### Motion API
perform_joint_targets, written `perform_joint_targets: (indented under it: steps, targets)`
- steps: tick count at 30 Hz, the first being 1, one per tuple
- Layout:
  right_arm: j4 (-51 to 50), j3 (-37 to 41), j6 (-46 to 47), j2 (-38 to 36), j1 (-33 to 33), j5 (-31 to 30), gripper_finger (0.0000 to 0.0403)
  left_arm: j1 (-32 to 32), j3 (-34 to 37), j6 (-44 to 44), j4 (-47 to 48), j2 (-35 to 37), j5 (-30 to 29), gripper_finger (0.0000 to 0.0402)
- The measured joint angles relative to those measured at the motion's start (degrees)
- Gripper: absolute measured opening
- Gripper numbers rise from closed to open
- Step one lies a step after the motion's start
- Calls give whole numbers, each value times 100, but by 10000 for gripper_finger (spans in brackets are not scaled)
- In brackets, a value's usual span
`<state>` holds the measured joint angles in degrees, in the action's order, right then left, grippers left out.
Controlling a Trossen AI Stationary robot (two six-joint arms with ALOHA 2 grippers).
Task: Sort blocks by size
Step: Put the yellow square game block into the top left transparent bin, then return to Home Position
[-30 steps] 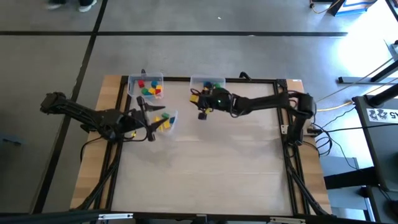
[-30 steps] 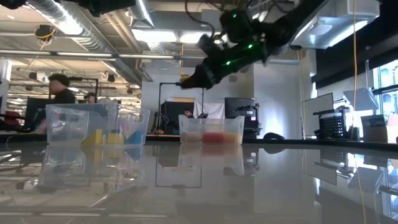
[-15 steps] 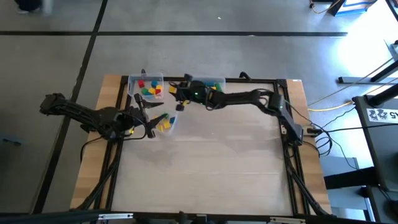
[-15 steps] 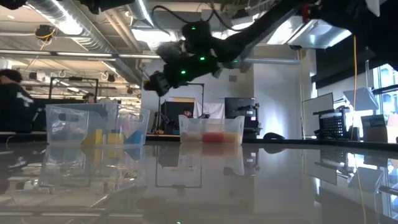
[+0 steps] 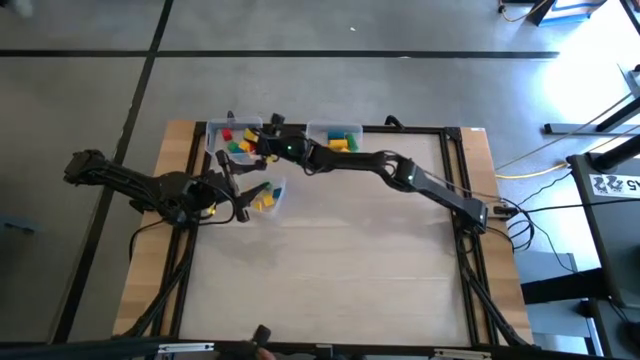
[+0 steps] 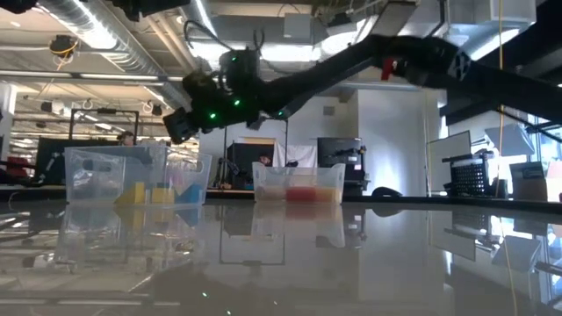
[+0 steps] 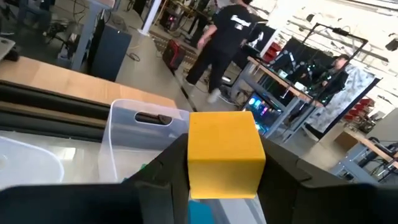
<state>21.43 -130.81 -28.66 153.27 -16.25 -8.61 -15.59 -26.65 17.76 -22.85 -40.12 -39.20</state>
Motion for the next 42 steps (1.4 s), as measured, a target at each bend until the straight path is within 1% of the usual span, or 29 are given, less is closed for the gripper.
perform_joint_targets:
  steps: [3,7,9,14,17,19,22,27,30,34,37,40,42]
  targets:
    - [12,-356,-1,292,2,-40,141,0,0,0,1,0,1,221]
    - [122,-386,-10,370,11,-280,153,0,0,0,2,0,0,221]
    - [126,-388,-10,370,2,-285,172,0,0,0,7,0,0,221]
    - [55,-388,-12,370,8,-290,235,0,0,-1,22,0,0,221]
    - [-115,-388,-23,349,9,-235,262,0,0,-1,37,-2,0,221]
    - [-586,-388,-34,249,11,-208,273,0,0,0,109,0,0,221]
    - [-1578,-388,-251,-104,19,-189,275,0,0,-66,179,-4,0,221]
    - [-3236,-397,-1039,-1075,65,-187,264,0,0,-252,310,96,2,221]
    - [-4353,-409,-1262,-1569,52,-185,258,0,0,-363,473,230,2,221]
    - [-5787,-382,-1451,-2029,52,-77,253,0,0,-499,819,413,20,221]
    - [-6606,-397,-1518,-2462,80,249,253,5,0,-570,1031,463,104,221]
    - [-7454,-398,-1519,-2735,106,857,253,7,0,-551,1280,476,512,221]
    - [-7848,-384,-1518,-2809,131,1240,253,18,0,-582,1398,476,643,220]
